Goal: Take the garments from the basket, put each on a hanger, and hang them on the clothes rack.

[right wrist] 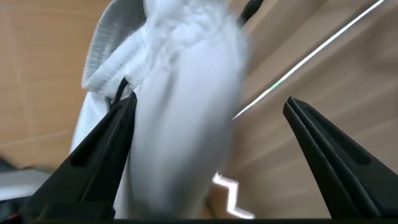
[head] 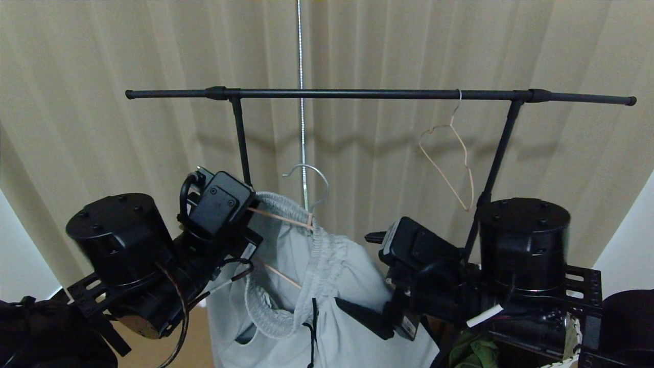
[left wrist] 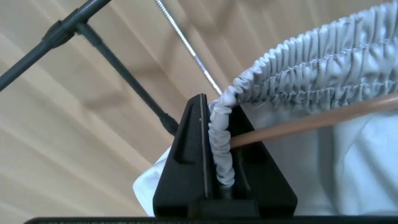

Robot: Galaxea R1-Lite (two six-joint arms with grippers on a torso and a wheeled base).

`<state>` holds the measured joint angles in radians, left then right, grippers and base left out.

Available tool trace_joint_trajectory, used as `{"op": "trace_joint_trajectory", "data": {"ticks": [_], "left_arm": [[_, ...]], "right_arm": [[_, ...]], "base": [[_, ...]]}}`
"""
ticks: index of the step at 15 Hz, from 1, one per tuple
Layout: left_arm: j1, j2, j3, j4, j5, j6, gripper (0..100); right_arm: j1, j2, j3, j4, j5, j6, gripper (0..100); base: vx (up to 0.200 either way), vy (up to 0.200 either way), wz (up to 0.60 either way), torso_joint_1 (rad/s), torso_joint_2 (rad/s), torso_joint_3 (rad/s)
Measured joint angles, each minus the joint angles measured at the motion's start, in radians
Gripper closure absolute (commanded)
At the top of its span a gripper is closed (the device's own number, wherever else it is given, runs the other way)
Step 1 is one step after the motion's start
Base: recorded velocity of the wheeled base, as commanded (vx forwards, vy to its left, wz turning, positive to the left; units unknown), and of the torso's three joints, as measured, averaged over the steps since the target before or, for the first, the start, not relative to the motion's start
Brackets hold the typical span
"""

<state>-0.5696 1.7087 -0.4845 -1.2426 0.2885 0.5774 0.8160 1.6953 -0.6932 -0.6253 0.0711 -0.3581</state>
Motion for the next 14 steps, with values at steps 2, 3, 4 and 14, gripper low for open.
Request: {"op": "trace_joint_trajectory", "data": {"ticks": [2, 3, 4, 14], "left_arm": [[0.0, -0.001, -0.001, 0.0, 0.005, -0.009, 100], [-0.002, -0.002, -0.001, 0.0, 0.007, -0.013, 100], [-0.005, -0.002, -0.001, 0.0, 0.007, -0.015, 100], [-0.015, -0.009, 0.001, -0.005, 0.004, -0.046, 100]], "right_arm": [[0.013, 0.01, -0.049, 0.056, -0.002, 0.061, 0], [0.015, 0.016, -0.079, 0.077, -0.006, 0.081, 0], [0.017, 0.024, -0.11, 0.113, -0.011, 0.102, 0], [0.023, 0.057, -0.165, 0.152, -0.024, 0.157, 100]], "base": [[0.0, 0.0, 0.0, 0.0, 0.0, 0.0], [0.0, 0.0, 0.0, 0.0, 0.0, 0.0], [0.0, 0.0, 0.0, 0.0, 0.0, 0.0], [0.0, 0.0, 0.0, 0.0, 0.0, 0.0]]}}
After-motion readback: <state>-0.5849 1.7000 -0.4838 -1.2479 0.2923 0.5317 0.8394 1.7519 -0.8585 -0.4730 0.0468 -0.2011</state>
